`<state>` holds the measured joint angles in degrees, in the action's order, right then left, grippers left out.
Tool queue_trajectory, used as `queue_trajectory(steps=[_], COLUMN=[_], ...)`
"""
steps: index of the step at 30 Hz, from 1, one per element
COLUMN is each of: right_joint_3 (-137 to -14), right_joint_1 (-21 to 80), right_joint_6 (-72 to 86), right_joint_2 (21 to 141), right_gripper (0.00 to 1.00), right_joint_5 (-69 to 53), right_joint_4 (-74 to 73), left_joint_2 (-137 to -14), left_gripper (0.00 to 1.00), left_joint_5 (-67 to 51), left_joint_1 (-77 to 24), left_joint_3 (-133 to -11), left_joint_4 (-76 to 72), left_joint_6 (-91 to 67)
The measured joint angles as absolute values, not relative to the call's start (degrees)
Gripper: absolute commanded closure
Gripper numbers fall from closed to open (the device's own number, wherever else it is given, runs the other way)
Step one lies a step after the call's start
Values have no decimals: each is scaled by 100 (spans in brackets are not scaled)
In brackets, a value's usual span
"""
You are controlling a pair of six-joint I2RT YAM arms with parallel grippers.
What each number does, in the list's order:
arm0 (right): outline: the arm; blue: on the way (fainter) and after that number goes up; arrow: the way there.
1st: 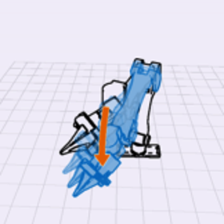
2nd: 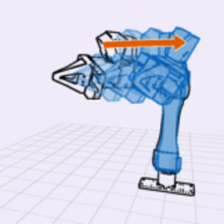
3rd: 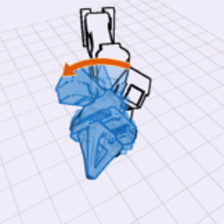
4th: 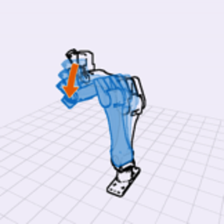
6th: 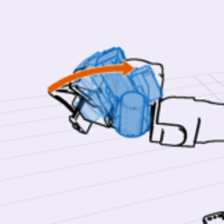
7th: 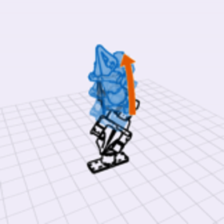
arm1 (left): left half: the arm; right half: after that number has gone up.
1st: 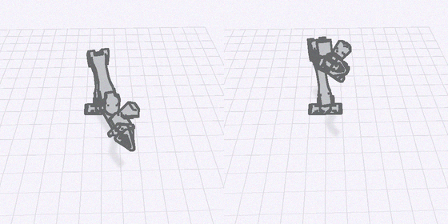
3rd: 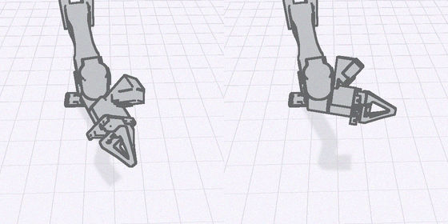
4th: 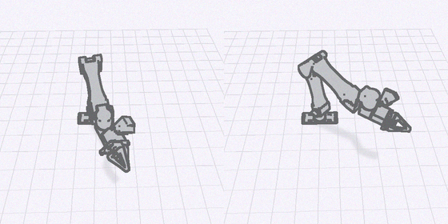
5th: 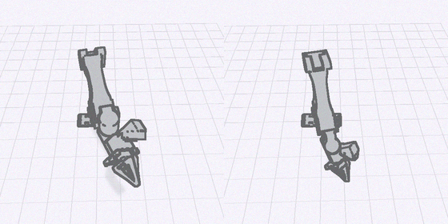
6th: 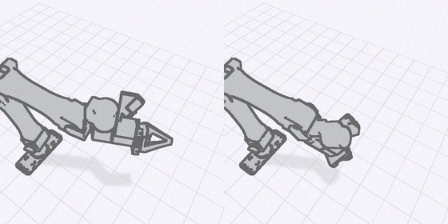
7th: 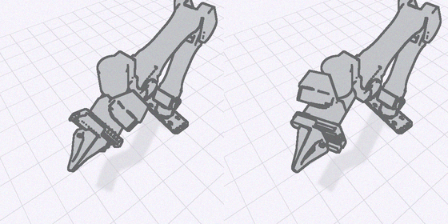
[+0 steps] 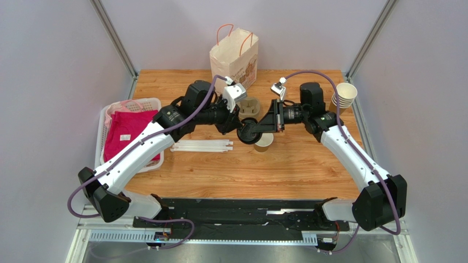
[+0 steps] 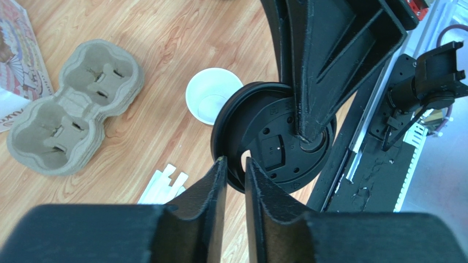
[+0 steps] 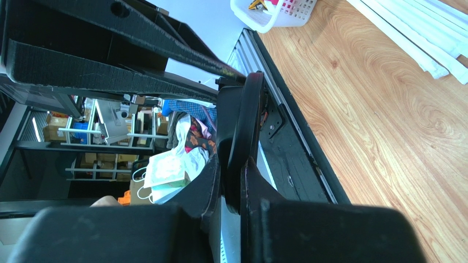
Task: Pack the takeout coffee
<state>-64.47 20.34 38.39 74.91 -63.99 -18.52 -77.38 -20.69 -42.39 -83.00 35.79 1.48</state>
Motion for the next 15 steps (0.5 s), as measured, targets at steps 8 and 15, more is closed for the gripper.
queue_trajectory(steps=[8,15], right_joint_3=[-6372,-6368], right_joint_1=[2034,2034], right_joint_6=[3918,3848], right_joint_2=[7491,7491], right_gripper=[100,69], right_joint_5=[-6388,-6351], right_joint_4=[-1691,-1758], left_joint_2=[-7795,-7804], left_gripper=[100,100], left_joint_5=[-2043,-2040], left_joint_1=[-4263,-4261], left_joint_3=[-8298,-8298], left_joint_4=[3573,3575], left_joint_6=[60,34])
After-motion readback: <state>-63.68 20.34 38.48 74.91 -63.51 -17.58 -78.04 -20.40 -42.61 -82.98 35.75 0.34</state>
